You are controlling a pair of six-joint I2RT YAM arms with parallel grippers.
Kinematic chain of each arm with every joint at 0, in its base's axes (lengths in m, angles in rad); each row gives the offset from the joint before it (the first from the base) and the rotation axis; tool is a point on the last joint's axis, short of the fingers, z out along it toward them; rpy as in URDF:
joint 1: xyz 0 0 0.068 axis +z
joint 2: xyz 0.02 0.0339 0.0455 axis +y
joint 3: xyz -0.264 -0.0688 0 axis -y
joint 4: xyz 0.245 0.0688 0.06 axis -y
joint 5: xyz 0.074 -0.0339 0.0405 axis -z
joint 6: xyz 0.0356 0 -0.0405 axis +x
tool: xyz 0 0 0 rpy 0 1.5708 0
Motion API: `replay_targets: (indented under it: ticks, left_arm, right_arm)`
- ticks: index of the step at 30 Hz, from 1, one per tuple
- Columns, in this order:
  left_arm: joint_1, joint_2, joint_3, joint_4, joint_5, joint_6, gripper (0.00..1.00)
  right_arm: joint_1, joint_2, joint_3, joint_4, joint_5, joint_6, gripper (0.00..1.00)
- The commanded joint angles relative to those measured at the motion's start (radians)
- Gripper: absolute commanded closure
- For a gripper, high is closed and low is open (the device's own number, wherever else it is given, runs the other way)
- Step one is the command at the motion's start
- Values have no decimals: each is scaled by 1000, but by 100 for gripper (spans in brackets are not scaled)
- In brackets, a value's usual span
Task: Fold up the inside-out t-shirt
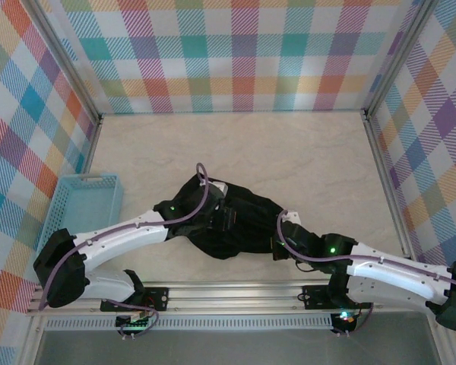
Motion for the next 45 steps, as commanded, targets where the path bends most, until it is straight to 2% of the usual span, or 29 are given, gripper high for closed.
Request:
replay_targets:
  ticks: [1,5,8,12,16,24,29,34,42,45]
  left_arm:
    - [-103,-35,64,-149,-175,22,48]
    - [-252,-4,103,-113,-262,-18,59]
    - [-297,72,136,-92,-270,-50,66]
    - [-287,175,188,-128,-314,-111,69]
    - [-228,270,234,-171,-285,-178,65]
    - [-175,320,242,-158,-282,-247,52]
    - [-155,347,241,-160,-271,-259,55]
    - [-154,365,246,-169,-269,-256,67]
    - [-194,301,210,-145,-293,-234,97]
    - [-219,255,173,-121,-307,-235,100]
  right_arm:
    - [-4,36,-26,62,-94,-2,100]
    - [-3,34,-32,64,-107,3,100]
    - [-3,11,-43,103,-129,-5,100]
    - [2,-6,-59,157,-171,-22,100]
    - [15,-14,-67,164,-175,-26,100]
    - [47,-2,-97,199,-172,-17,100]
    - [63,14,-101,199,-161,-15,100]
    - [67,14,-97,190,-132,-8,100]
    - [65,55,-56,111,-52,41,100]
    - [65,48,-62,114,-39,59,100]
